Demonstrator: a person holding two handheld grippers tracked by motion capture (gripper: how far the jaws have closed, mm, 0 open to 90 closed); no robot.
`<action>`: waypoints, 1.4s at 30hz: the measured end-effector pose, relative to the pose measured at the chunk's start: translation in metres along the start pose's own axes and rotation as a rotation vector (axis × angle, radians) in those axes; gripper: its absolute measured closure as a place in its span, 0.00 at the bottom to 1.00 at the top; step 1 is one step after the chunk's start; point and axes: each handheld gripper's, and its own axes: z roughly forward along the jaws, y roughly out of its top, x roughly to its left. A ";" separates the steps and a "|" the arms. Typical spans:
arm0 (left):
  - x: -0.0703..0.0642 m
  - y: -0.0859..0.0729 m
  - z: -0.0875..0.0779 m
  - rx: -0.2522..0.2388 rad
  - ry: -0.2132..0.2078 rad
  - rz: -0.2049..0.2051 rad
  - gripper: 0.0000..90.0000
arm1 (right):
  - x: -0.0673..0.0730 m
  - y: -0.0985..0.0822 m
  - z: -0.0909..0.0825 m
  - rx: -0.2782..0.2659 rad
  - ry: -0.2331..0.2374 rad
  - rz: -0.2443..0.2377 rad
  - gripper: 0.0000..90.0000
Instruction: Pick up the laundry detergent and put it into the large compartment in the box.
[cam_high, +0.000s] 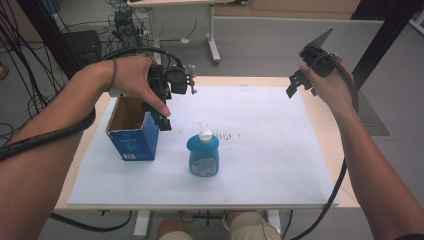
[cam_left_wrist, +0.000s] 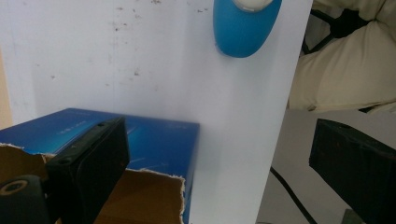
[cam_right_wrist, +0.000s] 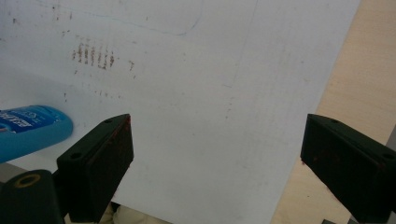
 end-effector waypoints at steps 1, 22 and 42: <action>0.000 0.000 0.001 0.000 -0.001 0.002 0.06 | -0.001 -0.001 0.000 -0.006 0.000 -0.013 0.11; -0.003 0.037 0.004 -0.043 -0.016 0.062 0.06 | -0.001 -0.007 -0.005 -0.012 0.002 -0.008 0.11; -0.001 0.064 0.014 -0.050 -0.024 0.074 0.05 | -0.002 -0.012 -0.010 -0.026 0.008 -0.007 0.11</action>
